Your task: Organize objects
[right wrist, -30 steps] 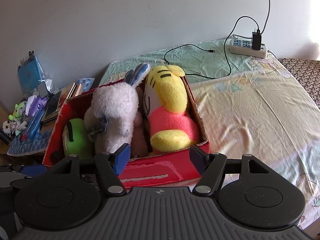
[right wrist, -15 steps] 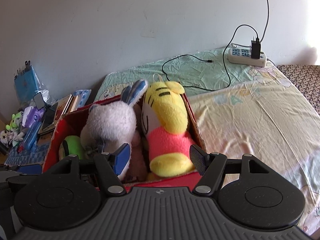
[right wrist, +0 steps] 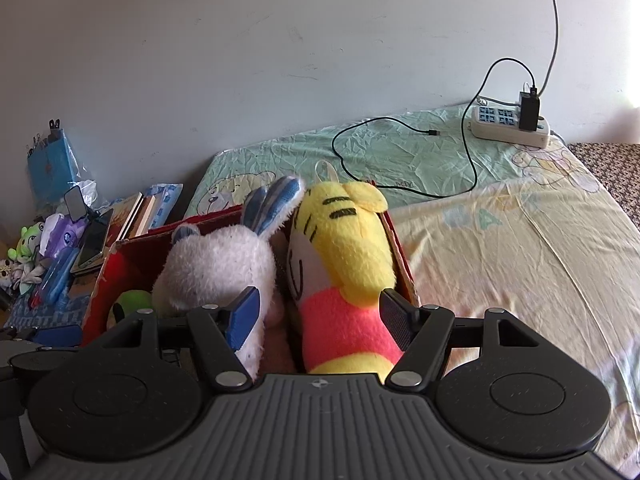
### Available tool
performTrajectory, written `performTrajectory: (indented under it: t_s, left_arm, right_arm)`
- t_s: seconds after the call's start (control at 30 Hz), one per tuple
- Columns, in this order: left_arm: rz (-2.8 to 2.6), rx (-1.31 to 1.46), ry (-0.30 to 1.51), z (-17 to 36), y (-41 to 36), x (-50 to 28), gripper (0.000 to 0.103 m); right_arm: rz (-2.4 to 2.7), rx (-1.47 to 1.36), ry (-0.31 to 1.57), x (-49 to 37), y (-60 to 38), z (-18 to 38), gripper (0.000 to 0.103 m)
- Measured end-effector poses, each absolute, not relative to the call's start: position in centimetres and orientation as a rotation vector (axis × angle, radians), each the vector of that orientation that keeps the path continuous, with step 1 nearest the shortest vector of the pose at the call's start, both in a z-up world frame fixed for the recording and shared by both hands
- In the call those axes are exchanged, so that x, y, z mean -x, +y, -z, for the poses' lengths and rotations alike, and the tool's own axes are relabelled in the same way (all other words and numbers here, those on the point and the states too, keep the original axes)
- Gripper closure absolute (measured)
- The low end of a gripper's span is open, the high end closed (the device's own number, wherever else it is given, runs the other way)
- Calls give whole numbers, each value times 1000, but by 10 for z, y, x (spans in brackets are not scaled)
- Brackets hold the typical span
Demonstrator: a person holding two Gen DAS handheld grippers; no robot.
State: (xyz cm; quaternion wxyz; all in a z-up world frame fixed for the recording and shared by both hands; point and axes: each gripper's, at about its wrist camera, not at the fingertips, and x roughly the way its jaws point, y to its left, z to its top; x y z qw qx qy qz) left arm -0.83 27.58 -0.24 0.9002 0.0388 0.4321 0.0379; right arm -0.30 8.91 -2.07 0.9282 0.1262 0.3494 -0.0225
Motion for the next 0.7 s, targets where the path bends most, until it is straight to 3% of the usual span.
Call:
performTrajectory:
  t_s: [0.7]
  left_arm:
    - [-69,-100,866,5,269,3,2]
  right_arm:
    - [33,-261,703,-11,84,25,28]
